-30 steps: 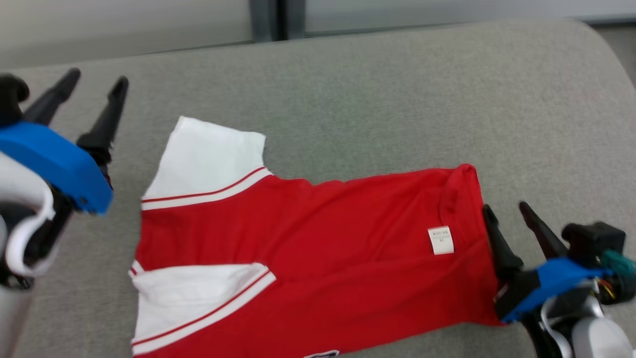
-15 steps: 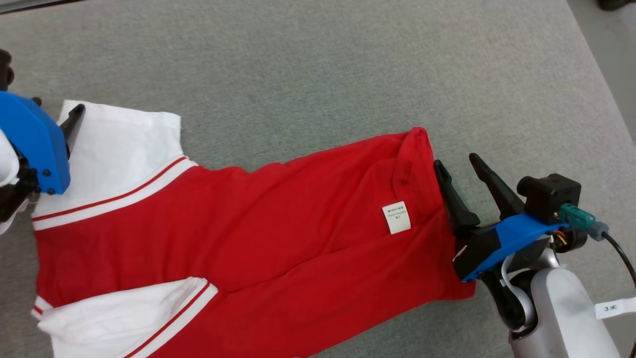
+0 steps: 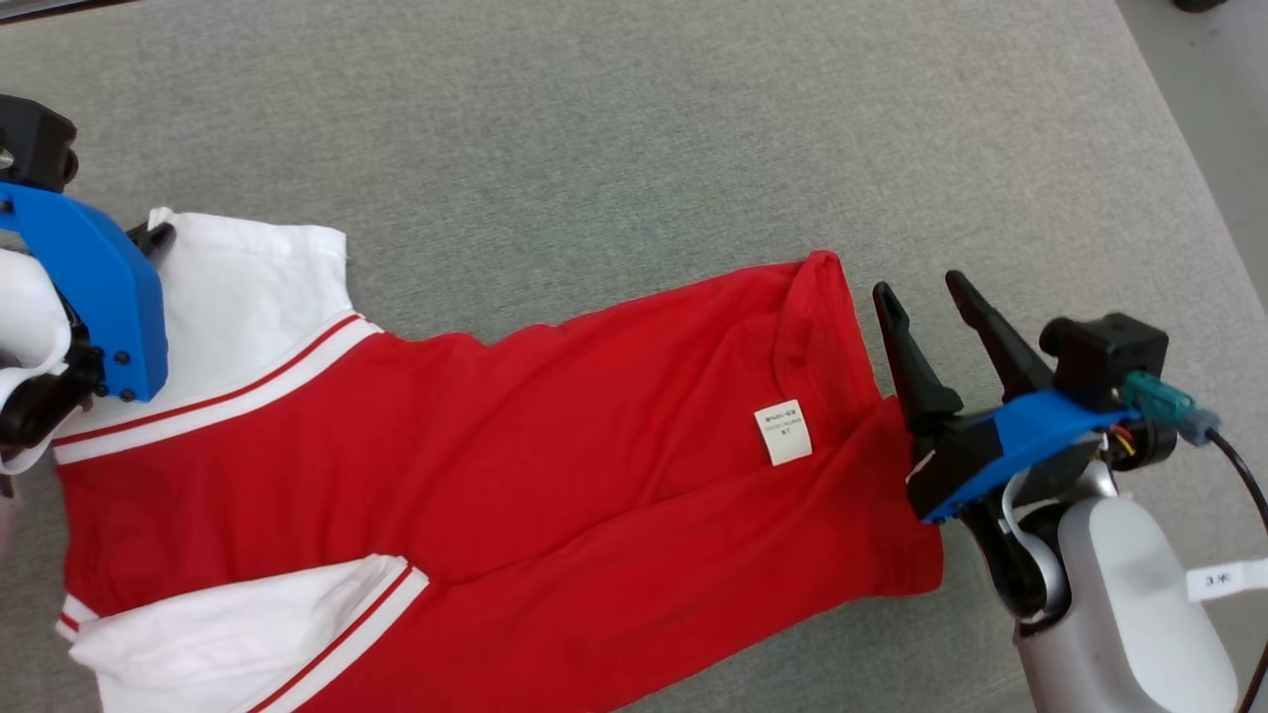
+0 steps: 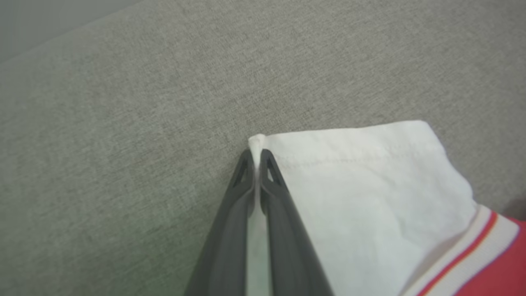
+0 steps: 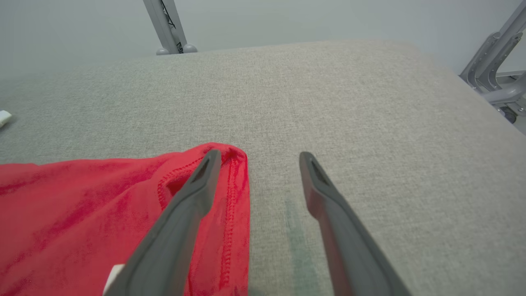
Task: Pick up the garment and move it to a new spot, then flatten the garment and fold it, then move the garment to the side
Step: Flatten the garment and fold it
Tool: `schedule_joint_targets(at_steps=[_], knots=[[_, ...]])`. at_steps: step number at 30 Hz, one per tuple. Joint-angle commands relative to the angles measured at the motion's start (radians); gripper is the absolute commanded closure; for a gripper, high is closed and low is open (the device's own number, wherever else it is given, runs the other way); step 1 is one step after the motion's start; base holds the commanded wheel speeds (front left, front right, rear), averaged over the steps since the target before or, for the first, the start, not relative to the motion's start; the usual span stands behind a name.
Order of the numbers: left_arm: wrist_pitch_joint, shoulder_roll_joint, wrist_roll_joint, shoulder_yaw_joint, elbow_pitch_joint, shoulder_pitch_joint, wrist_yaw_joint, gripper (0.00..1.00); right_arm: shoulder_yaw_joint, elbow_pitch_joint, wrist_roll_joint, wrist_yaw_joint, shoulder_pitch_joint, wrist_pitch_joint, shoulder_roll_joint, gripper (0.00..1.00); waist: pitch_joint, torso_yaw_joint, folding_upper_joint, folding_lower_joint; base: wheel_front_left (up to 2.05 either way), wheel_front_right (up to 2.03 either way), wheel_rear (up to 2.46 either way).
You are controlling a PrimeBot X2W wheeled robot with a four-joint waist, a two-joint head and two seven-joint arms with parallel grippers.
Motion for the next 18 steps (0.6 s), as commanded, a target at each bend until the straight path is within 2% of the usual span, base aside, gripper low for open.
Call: schedule_joint_targets(at_steps=[1,9,17,18], knots=[[-0.03,-0.002,0.018,0.001,-0.002,-0.012,0.002,1.0,-0.001,0.01,-0.014,0.0,-0.036,0.01,-0.002,0.0,-0.004,0.01,0.0,-0.0001,0.0,0.0,0.0],[-0.203,-0.061,0.037,0.009,-0.019,-0.044,-0.008,1.0,-0.028,0.112,-0.122,0.0,-0.167,0.137,-0.008,0.0,-0.03,0.088,0.0,-0.0001,0.0,0.0,0.0],[-0.268,-0.104,0.022,-0.024,-0.066,-0.019,-0.021,1.0,-0.004,0.227,-0.13,0.0,-0.232,0.315,-0.087,0.0,-0.036,0.17,0.0,-0.0001,0.0,0.0,0.0],[-0.273,-0.109,0.022,-0.029,-0.071,-0.015,-0.022,1.0,0.0,0.237,-0.122,0.0,-0.233,0.332,-0.095,0.12,-0.037,0.177,0.0,-0.0001,0.0,0.0,0.0]])
